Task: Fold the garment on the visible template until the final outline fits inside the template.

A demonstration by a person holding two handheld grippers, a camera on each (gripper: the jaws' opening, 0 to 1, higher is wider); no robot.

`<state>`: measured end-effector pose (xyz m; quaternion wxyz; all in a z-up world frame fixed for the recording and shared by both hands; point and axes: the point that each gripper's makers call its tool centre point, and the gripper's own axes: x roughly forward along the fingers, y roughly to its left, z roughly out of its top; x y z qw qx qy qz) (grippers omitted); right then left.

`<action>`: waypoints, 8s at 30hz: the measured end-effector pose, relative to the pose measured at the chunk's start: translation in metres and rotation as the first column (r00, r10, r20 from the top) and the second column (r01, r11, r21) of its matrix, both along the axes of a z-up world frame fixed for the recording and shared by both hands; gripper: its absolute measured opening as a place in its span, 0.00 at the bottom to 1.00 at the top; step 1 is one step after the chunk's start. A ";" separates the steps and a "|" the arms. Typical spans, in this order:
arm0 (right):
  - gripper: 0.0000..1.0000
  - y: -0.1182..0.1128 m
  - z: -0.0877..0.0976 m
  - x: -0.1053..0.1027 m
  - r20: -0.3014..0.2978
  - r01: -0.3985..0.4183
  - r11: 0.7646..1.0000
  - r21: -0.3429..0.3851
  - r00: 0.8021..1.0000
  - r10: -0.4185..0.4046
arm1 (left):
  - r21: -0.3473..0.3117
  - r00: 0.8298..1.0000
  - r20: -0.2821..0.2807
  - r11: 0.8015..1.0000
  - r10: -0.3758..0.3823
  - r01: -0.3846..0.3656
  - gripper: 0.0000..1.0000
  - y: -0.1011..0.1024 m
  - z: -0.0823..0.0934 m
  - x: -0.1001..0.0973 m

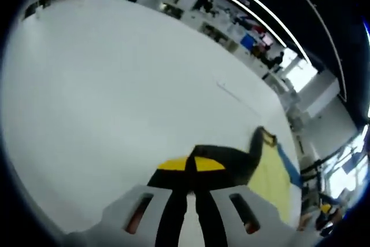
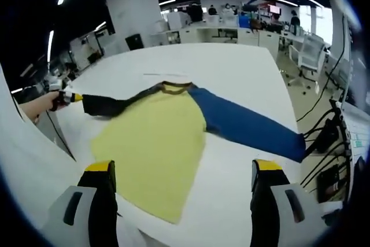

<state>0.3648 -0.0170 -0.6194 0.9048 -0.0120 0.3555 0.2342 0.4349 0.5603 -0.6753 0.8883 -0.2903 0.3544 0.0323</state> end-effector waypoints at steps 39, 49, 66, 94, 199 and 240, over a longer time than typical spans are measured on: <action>0.97 0.013 -0.013 0.005 -0.054 0.032 0.999 -0.026 0.998 -0.034 | -0.039 0.975 -0.136 0.983 0.174 -0.181 0.00 0.079 -0.073 0.035; 0.97 0.018 -0.015 0.007 -0.062 0.030 0.999 -0.030 0.998 -0.032 | -0.027 0.978 -0.129 0.985 0.165 -0.170 0.00 0.091 -0.073 0.039; 0.97 0.026 -0.018 0.007 -0.075 0.038 0.998 -0.042 0.996 -0.041 | -0.040 0.975 -0.122 0.981 0.185 -0.191 0.00 0.124 -0.081 0.058; 0.97 0.037 -0.021 0.010 -0.084 0.042 0.998 -0.037 0.995 -0.045 | -0.031 0.969 -0.133 0.977 0.206 -0.212 0.00 0.149 -0.082 0.064; 0.97 0.028 -0.025 0.013 -0.071 -0.081 0.997 0.018 0.994 0.082 | 0.411 0.973 -0.210 0.894 -0.096 0.177 0.37 0.068 -0.036 -0.041; 0.97 0.008 -0.022 -0.023 -0.107 -0.095 0.995 0.014 0.990 0.096 | 0.226 0.775 -0.131 0.742 -0.619 0.631 0.91 -0.131 0.025 -0.090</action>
